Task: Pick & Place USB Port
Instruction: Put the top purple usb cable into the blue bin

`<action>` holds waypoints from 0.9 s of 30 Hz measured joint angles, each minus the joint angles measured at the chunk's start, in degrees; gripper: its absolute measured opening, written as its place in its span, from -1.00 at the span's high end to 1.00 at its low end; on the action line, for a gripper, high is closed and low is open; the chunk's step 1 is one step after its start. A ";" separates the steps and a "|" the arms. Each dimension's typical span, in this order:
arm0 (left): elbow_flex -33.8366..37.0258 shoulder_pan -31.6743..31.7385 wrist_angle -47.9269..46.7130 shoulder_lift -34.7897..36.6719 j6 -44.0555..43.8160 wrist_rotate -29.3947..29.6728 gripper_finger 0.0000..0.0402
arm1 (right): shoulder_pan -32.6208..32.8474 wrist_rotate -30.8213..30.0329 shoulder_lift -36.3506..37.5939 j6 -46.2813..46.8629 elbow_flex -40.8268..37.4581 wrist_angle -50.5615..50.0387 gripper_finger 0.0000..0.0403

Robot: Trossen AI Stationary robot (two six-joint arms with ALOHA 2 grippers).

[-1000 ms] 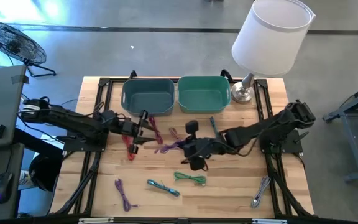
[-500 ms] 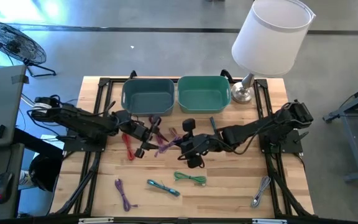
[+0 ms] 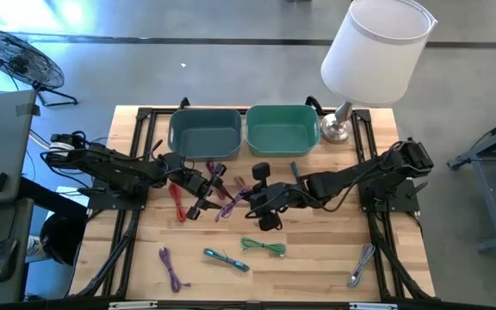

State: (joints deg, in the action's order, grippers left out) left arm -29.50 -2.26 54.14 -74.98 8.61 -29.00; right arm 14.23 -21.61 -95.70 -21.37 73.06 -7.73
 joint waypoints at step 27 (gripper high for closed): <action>-0.13 0.00 0.39 0.02 10.42 6.87 0.94 | -2.61 1.60 0.00 0.69 0.02 0.07 0.91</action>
State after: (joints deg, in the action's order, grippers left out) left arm -29.63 -2.26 54.54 -74.96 19.03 -22.12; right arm 11.62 -20.01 -95.70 -20.69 73.08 -7.65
